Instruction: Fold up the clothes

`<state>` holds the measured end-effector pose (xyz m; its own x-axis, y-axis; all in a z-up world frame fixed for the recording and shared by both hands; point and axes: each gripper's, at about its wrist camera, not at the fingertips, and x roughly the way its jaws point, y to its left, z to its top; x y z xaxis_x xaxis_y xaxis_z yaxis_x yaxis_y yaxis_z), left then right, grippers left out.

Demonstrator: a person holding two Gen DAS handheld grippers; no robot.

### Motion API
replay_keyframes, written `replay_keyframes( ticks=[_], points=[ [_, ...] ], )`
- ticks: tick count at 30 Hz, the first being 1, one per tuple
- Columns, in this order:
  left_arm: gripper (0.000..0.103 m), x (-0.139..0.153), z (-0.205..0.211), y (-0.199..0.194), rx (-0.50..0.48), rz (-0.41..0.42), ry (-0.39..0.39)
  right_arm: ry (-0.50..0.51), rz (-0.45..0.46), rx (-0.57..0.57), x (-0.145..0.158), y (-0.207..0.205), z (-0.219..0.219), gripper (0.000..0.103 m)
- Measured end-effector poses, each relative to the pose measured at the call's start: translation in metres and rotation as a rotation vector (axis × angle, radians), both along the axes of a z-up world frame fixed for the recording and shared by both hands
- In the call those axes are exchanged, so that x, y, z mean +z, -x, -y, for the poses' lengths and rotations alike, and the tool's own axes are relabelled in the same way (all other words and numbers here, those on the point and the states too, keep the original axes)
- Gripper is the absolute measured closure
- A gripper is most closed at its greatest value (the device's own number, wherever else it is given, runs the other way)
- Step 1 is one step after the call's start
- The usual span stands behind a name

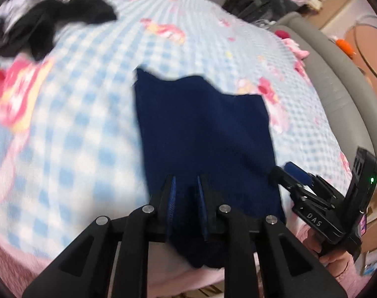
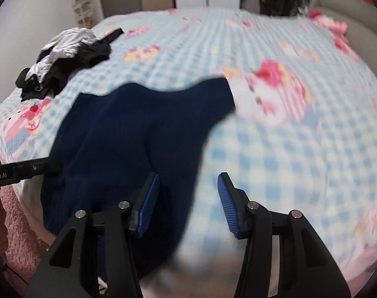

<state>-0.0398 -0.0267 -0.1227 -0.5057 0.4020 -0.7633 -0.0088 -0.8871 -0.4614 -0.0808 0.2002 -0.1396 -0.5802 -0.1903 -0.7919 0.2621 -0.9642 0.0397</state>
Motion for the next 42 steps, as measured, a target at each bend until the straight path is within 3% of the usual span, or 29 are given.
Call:
replay_keyframes(
  ticks=[3, 5, 8, 11, 13, 16, 19, 21, 24, 26, 29, 31, 34, 36, 40, 42],
  points=[
    [0.077, 0.002, -0.016, 0.015, -0.059, -0.024, -0.033, 0.090, 0.062, -0.004, -0.008, 0.024, 0.007, 0.052],
    [0.076, -0.010, -0.027, 0.026, -0.082, 0.006, 0.010, 0.092, 0.120, -0.025, -0.025, 0.038, 0.011, 0.053],
    [0.081, -0.033, -0.024, 0.032, -0.066, 0.071, 0.095, 0.013, 0.125, -0.013, -0.038, 0.037, 0.018, 0.055],
    [0.090, -0.032, -0.012, 0.027, -0.040, 0.070, 0.093, -0.069, 0.073, -0.013, -0.035, 0.028, 0.013, 0.063],
    [0.091, -0.029, -0.007, 0.026, -0.028, 0.074, 0.109, -0.160, 0.041, -0.070, -0.033, 0.028, 0.003, 0.063],
    [0.089, -0.019, -0.009, 0.027, -0.023, 0.041, 0.111, -0.104, 0.061, -0.105, -0.028, 0.029, -0.014, 0.062],
    [0.082, -0.001, -0.014, 0.017, -0.058, -0.034, 0.077, 0.003, 0.023, -0.056, -0.013, 0.019, -0.009, 0.060],
    [0.079, -0.002, -0.020, 0.019, -0.076, -0.032, 0.063, 0.023, 0.041, -0.011, -0.015, 0.017, 0.001, 0.059],
    [0.079, -0.022, -0.026, 0.024, -0.096, 0.020, 0.106, -0.055, 0.104, 0.028, -0.037, 0.019, 0.021, 0.060],
    [0.080, -0.036, -0.024, 0.024, -0.112, 0.031, 0.107, -0.112, 0.083, 0.036, -0.042, 0.013, 0.026, 0.060],
    [0.080, -0.032, -0.022, 0.019, -0.116, 0.018, 0.119, -0.248, 0.033, 0.000, -0.036, 0.008, 0.017, 0.060],
    [0.081, -0.025, -0.025, 0.019, -0.090, 0.004, 0.142, -0.269, 0.027, -0.056, -0.033, 0.010, 0.000, 0.059],
    [0.080, -0.008, -0.002, 0.002, -0.012, -0.017, 0.045, -0.111, 0.063, -0.112, -0.022, 0.009, -0.029, 0.056],
    [0.079, -0.005, -0.005, -0.010, -0.023, -0.023, 0.002, -0.055, 0.048, -0.105, -0.009, -0.001, -0.031, 0.056],
    [0.079, -0.004, -0.026, -0.034, -0.087, -0.041, 0.026, 0.069, 0.019, 0.010, 0.011, -0.032, -0.007, 0.055],
    [0.079, -0.011, -0.028, -0.037, -0.094, -0.020, 0.039, 0.082, 0.050, 0.056, 0.004, -0.041, 0.013, 0.055]
  ],
)
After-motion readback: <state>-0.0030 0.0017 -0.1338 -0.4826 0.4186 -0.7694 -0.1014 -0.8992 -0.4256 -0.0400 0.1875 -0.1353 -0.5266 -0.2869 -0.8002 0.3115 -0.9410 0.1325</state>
